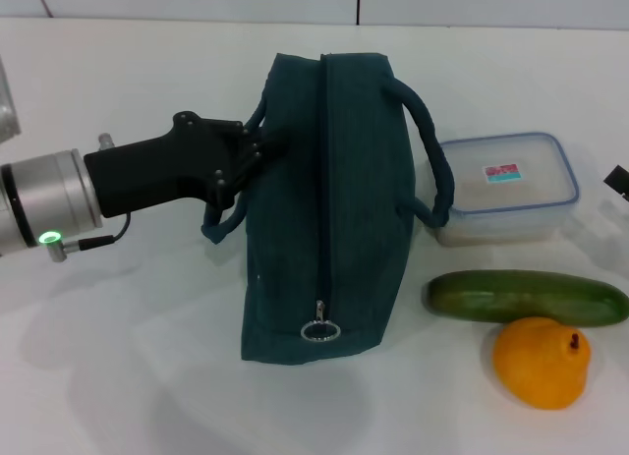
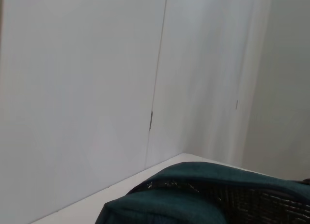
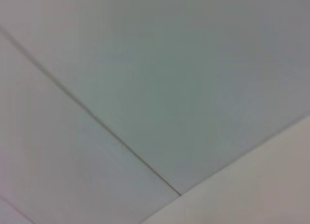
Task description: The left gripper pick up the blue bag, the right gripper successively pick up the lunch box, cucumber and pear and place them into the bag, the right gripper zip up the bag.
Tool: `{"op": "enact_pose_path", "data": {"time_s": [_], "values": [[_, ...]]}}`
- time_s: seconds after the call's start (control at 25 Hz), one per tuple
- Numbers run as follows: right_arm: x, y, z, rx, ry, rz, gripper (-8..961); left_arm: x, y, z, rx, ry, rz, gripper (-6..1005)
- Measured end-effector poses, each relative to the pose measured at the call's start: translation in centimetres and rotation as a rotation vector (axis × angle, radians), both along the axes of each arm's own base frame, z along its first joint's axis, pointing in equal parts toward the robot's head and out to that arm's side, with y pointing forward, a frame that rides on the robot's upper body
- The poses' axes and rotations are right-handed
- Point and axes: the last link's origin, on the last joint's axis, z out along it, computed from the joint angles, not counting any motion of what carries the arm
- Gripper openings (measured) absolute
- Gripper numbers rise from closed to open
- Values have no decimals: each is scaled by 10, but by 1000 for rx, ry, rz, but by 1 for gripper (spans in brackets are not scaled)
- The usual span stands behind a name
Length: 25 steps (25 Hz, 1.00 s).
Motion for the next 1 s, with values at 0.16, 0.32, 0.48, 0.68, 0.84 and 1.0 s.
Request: {"op": "enact_pose_path", "data": {"time_s": [0.16, 0.32, 0.48, 0.68, 0.84, 1.0], "values": [[3, -3, -3, -28, 57, -54, 840, 1, 2, -6, 12, -3, -3, 41], [-1, -4, -9, -55, 124, -75, 840, 1, 2, -7, 25, -4, -9, 41], [-8, -2, -15, -85, 193, -89, 839, 3, 4, -8, 41, -6, -27, 41], [-11, -2, -16, -98, 233, -92, 839, 4, 4, -8, 47, -13, -29, 41], [-15, 3, -19, -115, 258, -101, 840, 3, 4, -9, 48, -13, -30, 41], [-18, 8, -21, -117, 272, -109, 840, 3, 4, -9, 46, -14, -29, 41]]}}
